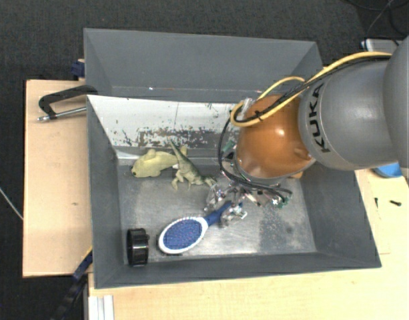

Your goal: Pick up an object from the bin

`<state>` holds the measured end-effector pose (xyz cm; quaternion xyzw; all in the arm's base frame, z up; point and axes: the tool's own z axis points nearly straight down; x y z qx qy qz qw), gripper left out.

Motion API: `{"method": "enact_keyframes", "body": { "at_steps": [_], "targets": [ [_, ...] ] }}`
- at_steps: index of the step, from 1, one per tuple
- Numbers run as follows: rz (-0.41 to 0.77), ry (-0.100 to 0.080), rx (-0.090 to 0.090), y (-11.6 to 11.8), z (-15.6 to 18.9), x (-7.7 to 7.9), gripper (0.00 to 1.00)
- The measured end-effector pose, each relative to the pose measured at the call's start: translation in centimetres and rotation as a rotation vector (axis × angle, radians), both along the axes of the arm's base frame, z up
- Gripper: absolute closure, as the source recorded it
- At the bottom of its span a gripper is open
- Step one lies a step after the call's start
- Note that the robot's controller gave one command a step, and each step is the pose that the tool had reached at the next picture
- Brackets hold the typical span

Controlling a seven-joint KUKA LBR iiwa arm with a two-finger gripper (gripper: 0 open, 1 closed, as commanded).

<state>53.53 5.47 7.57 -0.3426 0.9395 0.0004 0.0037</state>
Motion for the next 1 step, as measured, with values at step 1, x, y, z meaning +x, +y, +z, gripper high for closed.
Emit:
{"method": "enact_keyframes", "body": {
  "at_steps": [1],
  "targets": [
    [0.204, -0.006, -0.002, 0.56, 13.44, -0.04, 1.0]
  ]
}}
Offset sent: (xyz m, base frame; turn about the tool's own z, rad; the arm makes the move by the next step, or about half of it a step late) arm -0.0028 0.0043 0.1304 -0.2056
